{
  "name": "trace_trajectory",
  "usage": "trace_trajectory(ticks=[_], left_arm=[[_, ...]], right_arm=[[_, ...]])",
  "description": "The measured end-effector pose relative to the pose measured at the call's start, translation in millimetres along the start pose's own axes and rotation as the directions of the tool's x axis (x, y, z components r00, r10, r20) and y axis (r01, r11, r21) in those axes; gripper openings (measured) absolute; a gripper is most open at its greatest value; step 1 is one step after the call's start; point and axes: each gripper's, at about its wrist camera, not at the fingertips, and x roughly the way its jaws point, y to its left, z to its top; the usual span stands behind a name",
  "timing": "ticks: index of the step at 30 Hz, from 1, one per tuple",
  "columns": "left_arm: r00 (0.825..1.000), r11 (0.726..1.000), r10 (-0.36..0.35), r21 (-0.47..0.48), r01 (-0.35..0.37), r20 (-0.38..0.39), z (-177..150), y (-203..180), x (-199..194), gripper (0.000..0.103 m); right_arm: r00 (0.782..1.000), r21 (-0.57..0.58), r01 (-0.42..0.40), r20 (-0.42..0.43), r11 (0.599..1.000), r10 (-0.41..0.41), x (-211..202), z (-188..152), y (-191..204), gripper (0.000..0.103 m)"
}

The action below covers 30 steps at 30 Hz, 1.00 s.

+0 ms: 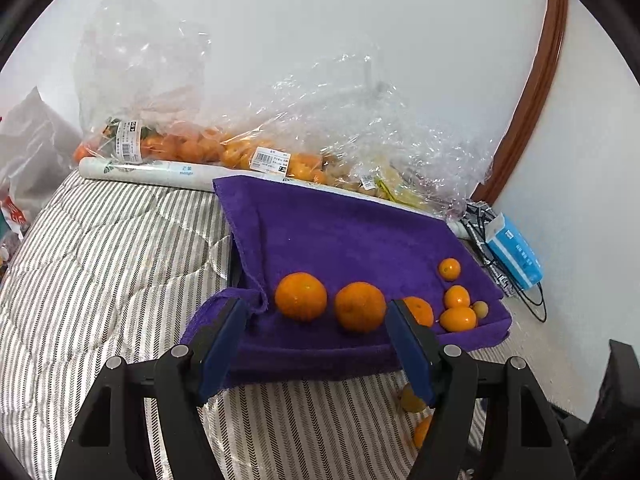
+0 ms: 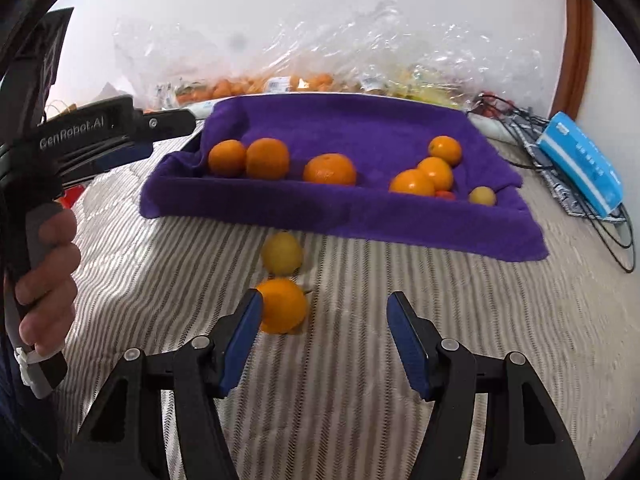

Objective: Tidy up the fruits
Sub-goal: 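Grasp another orange from the bed with the right gripper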

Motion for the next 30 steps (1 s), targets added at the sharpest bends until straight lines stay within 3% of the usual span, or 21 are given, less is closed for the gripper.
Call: trace_trajectory(ticks=[3,11,17,20,30], left_arm=[[1.0,1.0,0.005,-0.004,-0.005,0.001,0.2,0.5,0.8,0.07],[1.0,1.0,0.009,-0.006,-0.009,-0.004,0.3,1.0,3.5,0.07],[0.999,1.0,0.018,0.008,-0.018,-0.026,-2.8,-1.1,10.6,0.07],[0.999,1.0,0.011,0.022,-0.01,-0.038,-5.0,-4.6,13.1,0.07],[0.996,0.988,-0.072,0.132,0.079,-0.057,-19.9,-34.8,11.5,0.07]], right_arm=[[1.0,-0.021,-0.012,0.008,1.0,0.012,1.6,-0.3,6.3,0.061],[0.998,-0.068,-0.036,-0.048,0.997,0.033,10.4,-7.0,13.9,0.043],[0.998,-0.022,-0.057,-0.038,0.998,0.056,16.6,-2.9,8.1,0.042],[0.996,-0.026,-0.075,-0.039,0.997,0.074,19.0,-0.6,6.9,0.034],[1.0,0.011,-0.022,0.011,1.0,0.022,-4.5,-4.4,-34.0,0.034]])
